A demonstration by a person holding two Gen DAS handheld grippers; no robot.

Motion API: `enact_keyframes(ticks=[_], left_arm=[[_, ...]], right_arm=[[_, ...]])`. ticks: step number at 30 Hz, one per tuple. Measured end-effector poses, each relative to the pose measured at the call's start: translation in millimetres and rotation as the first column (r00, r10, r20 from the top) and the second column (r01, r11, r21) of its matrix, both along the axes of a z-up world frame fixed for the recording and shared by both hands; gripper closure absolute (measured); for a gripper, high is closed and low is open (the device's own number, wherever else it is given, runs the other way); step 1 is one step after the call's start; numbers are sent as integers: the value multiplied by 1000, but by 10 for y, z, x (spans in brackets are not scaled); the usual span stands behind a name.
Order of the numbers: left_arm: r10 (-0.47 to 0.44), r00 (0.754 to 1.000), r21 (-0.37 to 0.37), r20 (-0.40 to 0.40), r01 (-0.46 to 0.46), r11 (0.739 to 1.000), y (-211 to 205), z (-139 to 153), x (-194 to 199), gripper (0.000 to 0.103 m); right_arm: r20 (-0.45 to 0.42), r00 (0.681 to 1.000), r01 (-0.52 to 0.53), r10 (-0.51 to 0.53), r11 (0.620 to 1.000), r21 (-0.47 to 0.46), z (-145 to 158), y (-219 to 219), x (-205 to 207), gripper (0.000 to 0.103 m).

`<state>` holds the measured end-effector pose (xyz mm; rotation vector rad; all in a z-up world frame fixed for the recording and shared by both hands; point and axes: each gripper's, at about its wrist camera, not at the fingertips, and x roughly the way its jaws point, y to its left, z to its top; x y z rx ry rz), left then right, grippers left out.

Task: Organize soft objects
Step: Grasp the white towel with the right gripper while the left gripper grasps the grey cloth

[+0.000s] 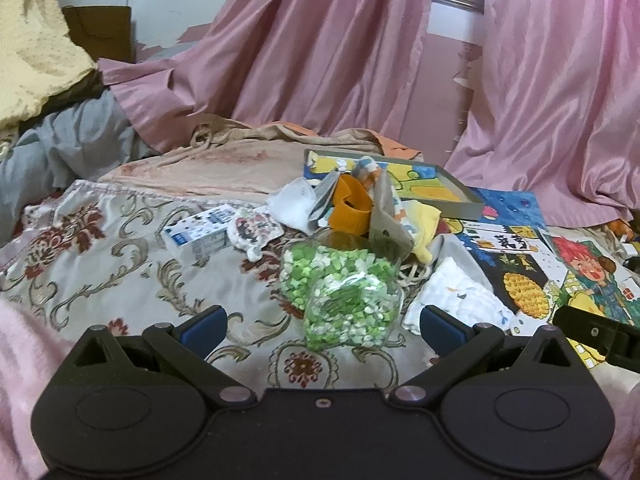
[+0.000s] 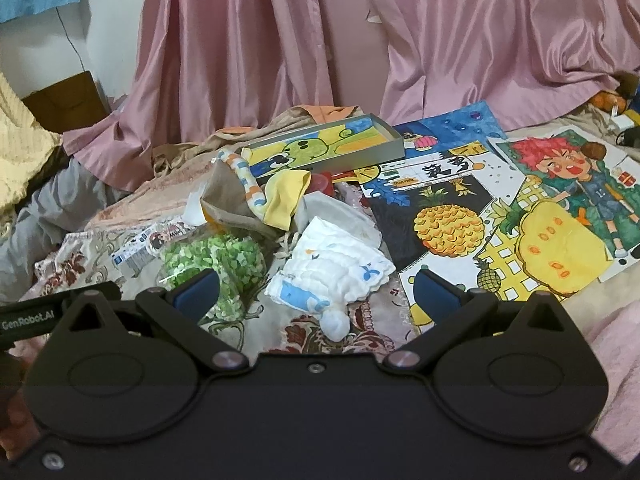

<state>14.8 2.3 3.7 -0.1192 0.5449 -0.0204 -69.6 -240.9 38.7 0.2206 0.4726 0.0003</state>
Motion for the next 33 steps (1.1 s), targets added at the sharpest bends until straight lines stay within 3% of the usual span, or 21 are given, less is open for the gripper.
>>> enact_keyframes(ticks=[8, 15, 24, 33], left_arm=[[-79, 997, 55, 16, 78, 995, -93, 19, 300, 1], [-159, 987, 131, 36, 153, 979, -187, 65, 699, 1], [-298, 954, 214, 25, 286, 934, -243, 41, 1177, 1], [-436, 900, 305, 7, 413, 858, -308, -53, 1522, 3]], right_arm=[[-18, 1000, -19, 21, 998, 60, -45, -58, 174, 0], [-15, 999, -47, 48, 997, 56, -75, -133, 478, 0], [-89, 988, -133, 128, 990, -53, -180, -46, 1023, 0], [-192, 954, -268, 231, 942, -202, -395, 243, 1543, 0]])
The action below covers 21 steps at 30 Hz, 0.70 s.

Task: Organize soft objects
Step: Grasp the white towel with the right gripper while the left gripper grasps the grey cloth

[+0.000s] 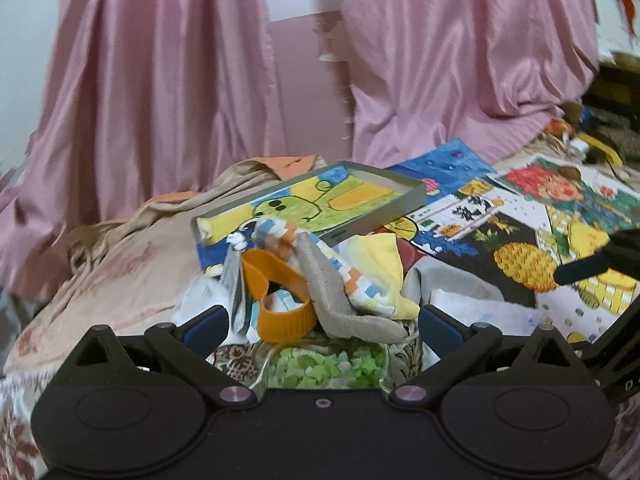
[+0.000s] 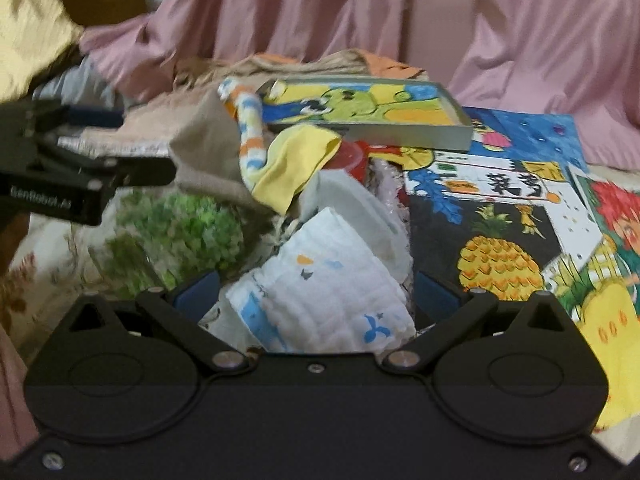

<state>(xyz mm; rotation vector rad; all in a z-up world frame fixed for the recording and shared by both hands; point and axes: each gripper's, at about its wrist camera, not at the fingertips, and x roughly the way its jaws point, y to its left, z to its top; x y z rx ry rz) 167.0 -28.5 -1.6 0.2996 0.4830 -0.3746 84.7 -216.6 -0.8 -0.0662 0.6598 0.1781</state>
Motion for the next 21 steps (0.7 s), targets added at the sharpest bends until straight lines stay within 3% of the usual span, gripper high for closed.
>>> enact_keyframes(ticks=[14, 17, 21], left_arm=[[-99, 994, -4, -51, 99, 995, -72, -197, 236, 16], [-106, 994, 9, -40, 106, 994, -113, -210, 242, 20], [-95, 995, 30, -29, 95, 995, -143, -228, 260, 28]], right_arm=[[-67, 995, -75, 68, 993, -95, -392, 330, 310, 4], [-81, 995, -63, 55, 992, -105, -453, 301, 349, 12], [-104, 994, -47, 36, 993, -109, -516, 267, 379, 29]])
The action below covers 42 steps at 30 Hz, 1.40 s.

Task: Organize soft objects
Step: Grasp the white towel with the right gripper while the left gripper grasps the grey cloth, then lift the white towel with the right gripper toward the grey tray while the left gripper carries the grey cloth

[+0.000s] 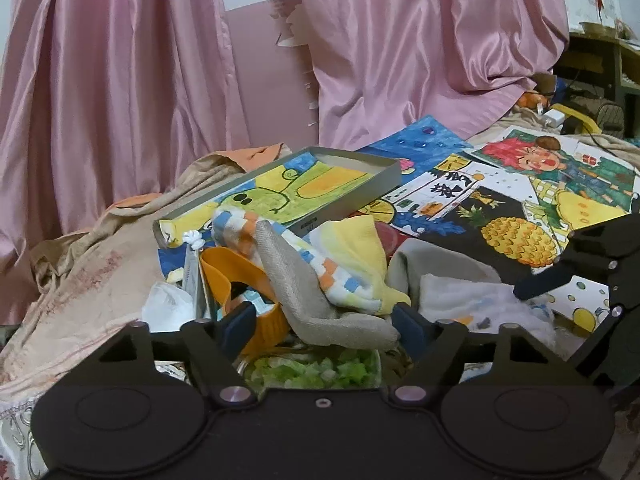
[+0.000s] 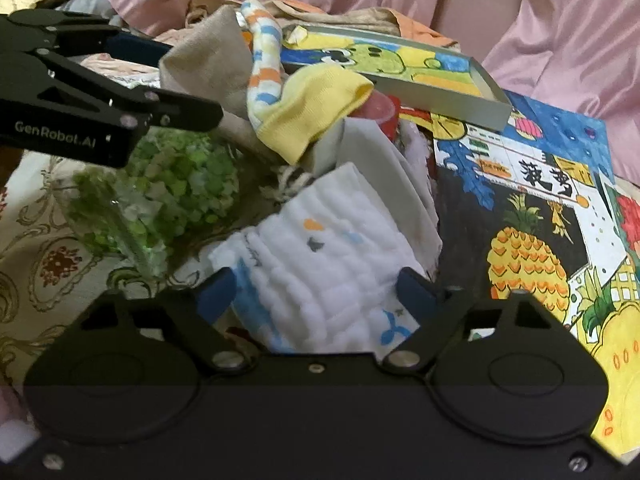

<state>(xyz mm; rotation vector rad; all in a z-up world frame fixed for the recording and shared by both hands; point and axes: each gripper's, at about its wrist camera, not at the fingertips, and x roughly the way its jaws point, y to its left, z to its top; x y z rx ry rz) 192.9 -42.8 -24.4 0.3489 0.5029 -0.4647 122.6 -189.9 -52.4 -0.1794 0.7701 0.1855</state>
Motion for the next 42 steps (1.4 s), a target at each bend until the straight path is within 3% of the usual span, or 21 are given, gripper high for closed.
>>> enact_keyframes(ticks=[5, 17, 25, 33, 42], left_arm=[[-3, 1000, -2, 0, 3, 1000, -11, 2, 3, 49], [52, 999, -20, -8, -52, 998, 9, 29, -95, 79], [79, 997, -65, -4, -79, 995, 34, 124, -300, 84], [93, 995, -69, 41, -91, 993, -36, 259, -631, 85], [114, 992, -126, 60, -106, 986, 10, 490, -970, 86]], right_arm=[[-17, 1000, 14, -13, 1000, 15, -28, -46, 24, 40], [-30, 999, 28, -27, 999, 37, -2, -86, 7, 79], [20, 1000, -1, 0, 999, 49, 134, -31, -110, 92], [107, 993, -47, 43, 998, 36, 346, 57, -350, 93], [238, 970, -61, 43, 996, 69, 686, 20, -741, 93]])
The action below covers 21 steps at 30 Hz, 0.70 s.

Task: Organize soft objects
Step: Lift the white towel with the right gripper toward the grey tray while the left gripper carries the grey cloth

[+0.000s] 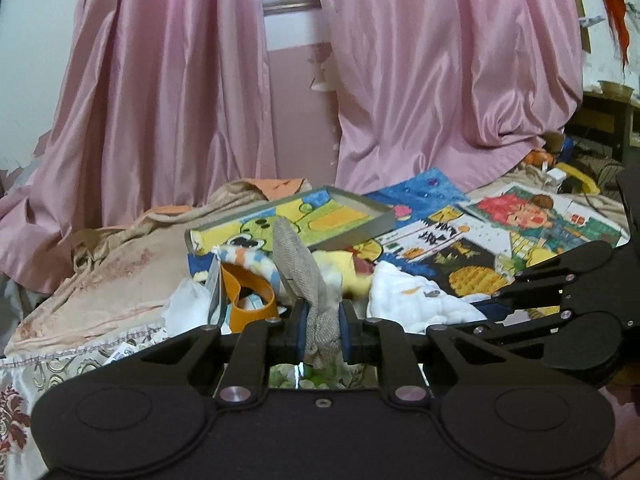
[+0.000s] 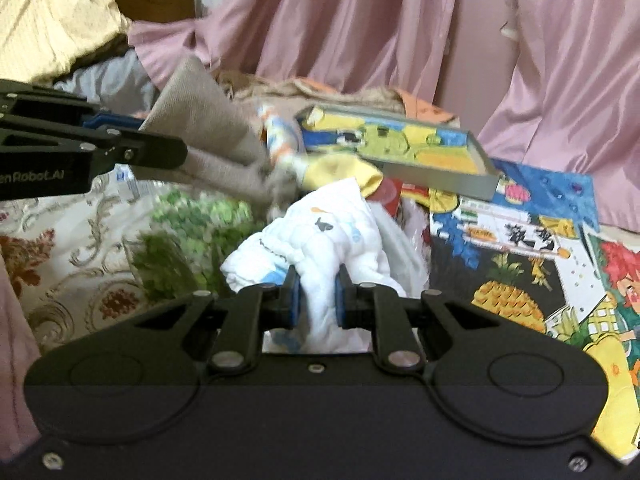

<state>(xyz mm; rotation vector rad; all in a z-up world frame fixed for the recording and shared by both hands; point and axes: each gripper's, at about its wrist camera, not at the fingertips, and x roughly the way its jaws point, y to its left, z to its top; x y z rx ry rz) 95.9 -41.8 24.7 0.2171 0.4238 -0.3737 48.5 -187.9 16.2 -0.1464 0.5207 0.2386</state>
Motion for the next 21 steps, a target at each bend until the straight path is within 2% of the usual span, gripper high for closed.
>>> enact_keyframes(ticks=[6, 12, 17, 21], left_arm=[[-15, 999, 44, 32, 13, 999, -24, 274, -98, 87], [-52, 996, 57, 77, 48, 997, -144, 607, -21, 87], [-86, 987, 84, 139, 75, 994, -339, 828, 102, 87], [-85, 980, 117, 181, 64, 991, -518, 949, 317, 87]], right_arm=[[121, 992, 20, -27, 998, 57, 238, -81, -230, 93], [188, 980, 51, -69, 994, 97, 334, -172, -328, 93], [240, 965, 85, -109, 991, 107, 374, -262, -232, 93], [247, 958, 111, -148, 981, 157, 350, -369, -31, 92]])
